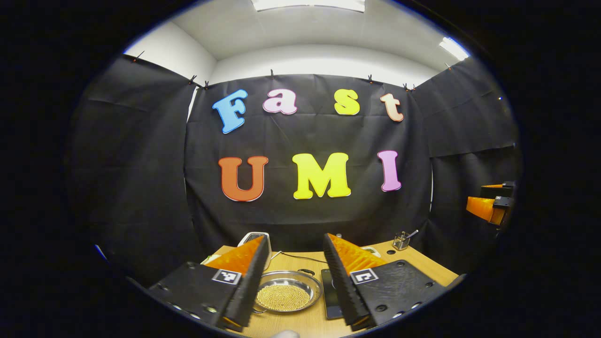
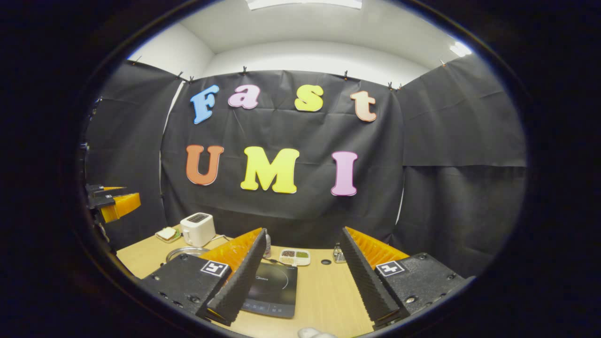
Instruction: First push the handle of the pot to place it horizontally, then grasp the pot with both hands and set it on the induction cooktop.
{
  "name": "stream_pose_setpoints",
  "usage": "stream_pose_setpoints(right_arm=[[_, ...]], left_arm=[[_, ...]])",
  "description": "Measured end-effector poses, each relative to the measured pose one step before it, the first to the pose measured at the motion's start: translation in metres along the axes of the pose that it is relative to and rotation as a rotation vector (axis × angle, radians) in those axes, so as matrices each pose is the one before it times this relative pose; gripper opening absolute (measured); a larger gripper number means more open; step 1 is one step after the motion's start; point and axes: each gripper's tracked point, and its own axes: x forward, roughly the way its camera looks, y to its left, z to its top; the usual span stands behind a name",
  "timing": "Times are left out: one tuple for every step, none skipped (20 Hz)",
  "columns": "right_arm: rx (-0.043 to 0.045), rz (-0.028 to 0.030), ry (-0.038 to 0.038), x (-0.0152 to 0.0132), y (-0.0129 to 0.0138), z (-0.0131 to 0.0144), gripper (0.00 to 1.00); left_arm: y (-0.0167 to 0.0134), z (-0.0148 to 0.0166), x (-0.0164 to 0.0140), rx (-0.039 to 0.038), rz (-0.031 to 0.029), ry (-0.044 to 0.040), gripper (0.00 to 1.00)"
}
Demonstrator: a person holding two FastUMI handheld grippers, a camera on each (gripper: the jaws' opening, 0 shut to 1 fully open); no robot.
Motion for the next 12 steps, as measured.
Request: stream_pose_setpoints(right_arm=[[0.00015, -0.00046, 0.00653, -0.00127, 0.00098, -0.00247, 0.97], [0.00158, -0.00264, 0.00235, -0.00039, 0.00113, -0.00082, 0.97], [0.00197, -0.00275, 0.00437, -0.00107, 0.00015, -0.00105, 0.97], [0.00129, 0.00300, 0.00553, -0.00117, 0.00174, -0.00290, 0.97], [-0.00170, 0.00335, 0.00285, -0.00113, 0.00190, -0.00141, 0.97], [-0.00430, -0.00179, 0.00028, -0.00063, -0.00047, -0.00150, 0.97], [-0.00338, -0.00173, 0.00573, 0.00082, -0.00047, -0.00017, 0.97], [-0.00058, 0.00109, 0.01201, 0.00081, 0.00063, -0.00370, 0.97], [0.00198, 0.00141, 0.00553, -0.00001, 0.00077, -0.00131, 0.97], [0.00104, -0.00544, -0.00046, -0.00069, -0.00054, -0.00044, 0.97], [0.00037, -0.00977, 0.00116, 0.00089, -0.00172, -0.00185, 0.97], [0.00139, -0.00449, 0.01459, 0.00026, 0.00054, -0.00678, 0.97]], left_arm=[[-0.00582, -0.01236, 0.00177, -0.01414, -0.02750, 0.04310, 0.52], [-0.00301, -0.00826, 0.00348, -0.01269, -0.02764, 0.03506, 0.43], [-0.00217, -0.00837, 0.00287, -0.01125, -0.01912, 0.02830, 0.24], [0.00245, -0.00927, 0.00423, -0.01521, -0.01012, 0.02633, 0.12], [-0.00093, -0.01220, 0.00323, -0.01490, -0.01588, 0.03310, 0.00], [0.00238, -0.01561, 0.00469, -0.01111, -0.00378, 0.04480, 0.05], [0.00246, -0.01629, 0.00656, -0.00579, -0.00320, 0.04408, 0.00], [0.00376, -0.01303, 0.00664, -0.00718, -0.00369, 0.04058, 0.00], [0.00375, -0.01947, 0.00573, -0.00583, 0.00184, 0.05782, 0.00], [0.00404, -0.01758, 0.00940, -0.00270, -0.00426, 0.04325, 0.00], [0.00407, -0.02179, 0.00865, -0.00245, -0.00022, 0.06295, 0.00], [0.00254, -0.01880, 0.01069, 0.00733, -0.00526, 0.04512, 0.00]])
